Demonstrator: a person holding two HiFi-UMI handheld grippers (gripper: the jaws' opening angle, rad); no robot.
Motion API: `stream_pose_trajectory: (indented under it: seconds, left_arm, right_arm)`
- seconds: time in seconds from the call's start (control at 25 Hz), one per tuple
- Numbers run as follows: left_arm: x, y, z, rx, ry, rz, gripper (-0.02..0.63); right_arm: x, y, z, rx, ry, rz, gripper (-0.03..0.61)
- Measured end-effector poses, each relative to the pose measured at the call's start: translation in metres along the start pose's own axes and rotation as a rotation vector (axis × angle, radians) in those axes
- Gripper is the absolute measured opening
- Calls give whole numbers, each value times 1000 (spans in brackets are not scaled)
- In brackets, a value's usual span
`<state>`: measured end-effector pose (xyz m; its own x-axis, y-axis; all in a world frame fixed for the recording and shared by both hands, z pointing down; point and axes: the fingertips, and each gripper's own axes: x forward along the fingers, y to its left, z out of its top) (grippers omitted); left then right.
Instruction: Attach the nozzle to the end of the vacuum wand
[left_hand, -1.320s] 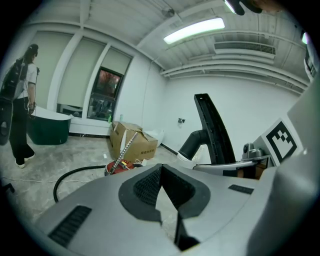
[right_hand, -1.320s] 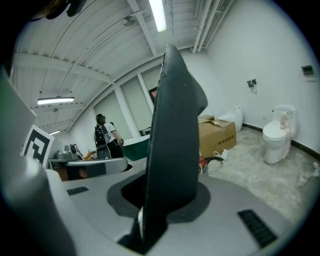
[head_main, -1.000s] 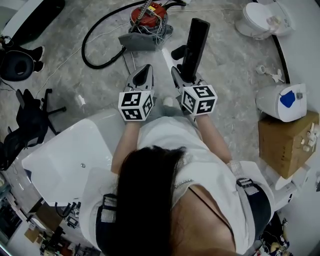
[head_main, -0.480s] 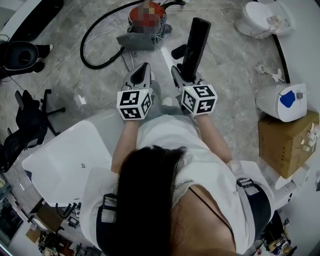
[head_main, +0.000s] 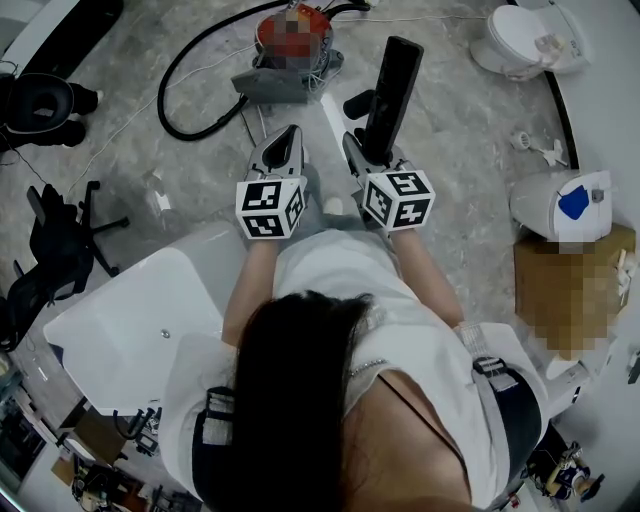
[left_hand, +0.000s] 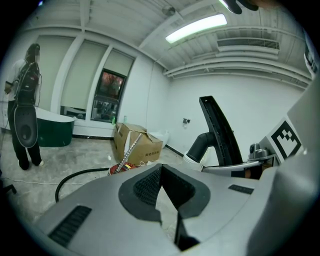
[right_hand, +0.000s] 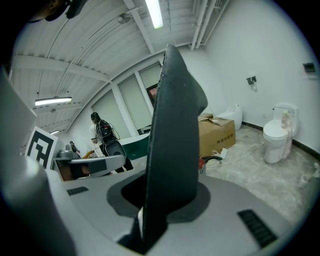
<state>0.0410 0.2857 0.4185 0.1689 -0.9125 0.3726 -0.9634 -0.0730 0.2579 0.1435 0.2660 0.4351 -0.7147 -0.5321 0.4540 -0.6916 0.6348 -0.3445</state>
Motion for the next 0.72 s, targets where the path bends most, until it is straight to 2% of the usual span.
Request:
stream_pose_trajectory:
  seconds: [0.52,0.72]
  left_arm:
    - [45,30,19,14,27,-12,3]
    - [67,39,28,43,36,-27,2]
  right_arm:
    - [49,-11,24,9,16,-6,89]
    - [69,-18,34,10,23,-12,89]
